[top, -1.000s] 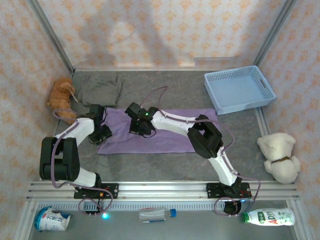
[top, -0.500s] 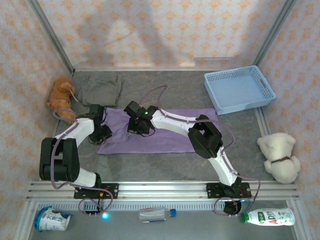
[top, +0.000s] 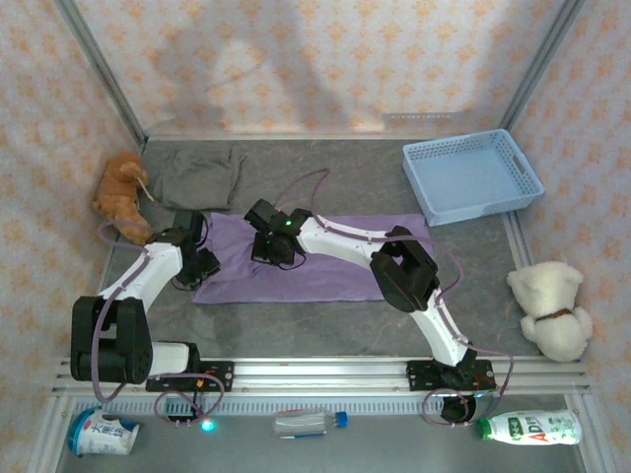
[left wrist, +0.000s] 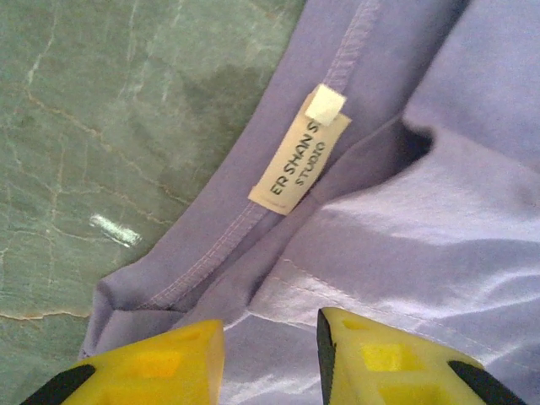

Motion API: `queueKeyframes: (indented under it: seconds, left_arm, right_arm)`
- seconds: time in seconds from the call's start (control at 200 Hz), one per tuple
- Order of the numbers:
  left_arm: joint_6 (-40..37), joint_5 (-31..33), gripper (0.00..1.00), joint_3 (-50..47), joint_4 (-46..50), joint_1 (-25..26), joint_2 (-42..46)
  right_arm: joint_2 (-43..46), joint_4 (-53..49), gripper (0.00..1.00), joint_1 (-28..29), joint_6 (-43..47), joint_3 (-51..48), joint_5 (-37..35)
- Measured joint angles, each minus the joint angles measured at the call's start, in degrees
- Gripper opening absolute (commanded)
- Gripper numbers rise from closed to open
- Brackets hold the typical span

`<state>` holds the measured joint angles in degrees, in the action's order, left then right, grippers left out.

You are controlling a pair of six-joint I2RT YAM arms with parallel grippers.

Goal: Fold and stack the mixed laundry pile

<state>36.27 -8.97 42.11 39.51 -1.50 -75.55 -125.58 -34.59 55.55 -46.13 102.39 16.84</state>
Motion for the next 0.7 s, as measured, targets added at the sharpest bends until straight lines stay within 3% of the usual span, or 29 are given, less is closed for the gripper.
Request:
queueKeyframes:
  seconds: [0.701]
  left_arm:
    - [2.91, -1.07, 0.30, 0.35, -3.87, 0.39, -7.67]
  right_arm:
    - [-0.70, 0.81, 0.00, 0.39, -0.85, 0.00, 0.22]
